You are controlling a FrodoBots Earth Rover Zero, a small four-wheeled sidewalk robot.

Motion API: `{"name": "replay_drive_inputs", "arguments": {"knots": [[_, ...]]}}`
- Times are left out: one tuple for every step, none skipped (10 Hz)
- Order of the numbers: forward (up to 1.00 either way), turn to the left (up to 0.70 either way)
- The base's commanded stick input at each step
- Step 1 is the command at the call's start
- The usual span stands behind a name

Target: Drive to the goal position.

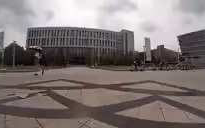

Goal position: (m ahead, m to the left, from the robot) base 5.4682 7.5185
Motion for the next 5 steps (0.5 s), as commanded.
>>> {"name": "replay_drive_inputs", "arguments": {"knots": [[0.6, 0.0], [0.6, 0.0], [0.6, 0.0], [0.6, 0.0], [0.6, 0.03]]}}
